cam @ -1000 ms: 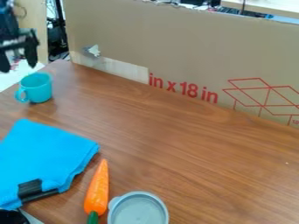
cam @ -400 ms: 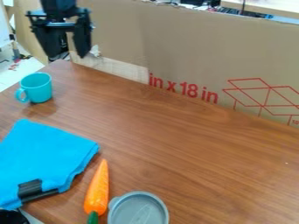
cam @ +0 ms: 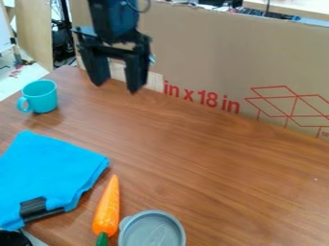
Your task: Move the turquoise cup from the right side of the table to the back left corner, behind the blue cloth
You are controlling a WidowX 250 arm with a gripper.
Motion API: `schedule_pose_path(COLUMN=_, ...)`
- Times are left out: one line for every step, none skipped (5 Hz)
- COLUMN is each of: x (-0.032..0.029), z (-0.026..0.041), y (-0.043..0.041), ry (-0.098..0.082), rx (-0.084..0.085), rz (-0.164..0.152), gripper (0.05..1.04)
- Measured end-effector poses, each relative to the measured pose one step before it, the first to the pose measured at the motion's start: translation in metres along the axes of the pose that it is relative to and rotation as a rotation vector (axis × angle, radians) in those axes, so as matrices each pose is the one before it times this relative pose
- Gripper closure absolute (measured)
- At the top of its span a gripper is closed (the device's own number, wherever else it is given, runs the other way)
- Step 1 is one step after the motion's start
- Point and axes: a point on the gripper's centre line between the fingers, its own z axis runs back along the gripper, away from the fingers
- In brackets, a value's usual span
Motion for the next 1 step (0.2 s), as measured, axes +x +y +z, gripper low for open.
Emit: schedule_pose_path(x=-0.00466, z=-0.00099, y=-0.00877, ry=0.0107, rx=0.0095, rz=-0.0247, gripper=0.083)
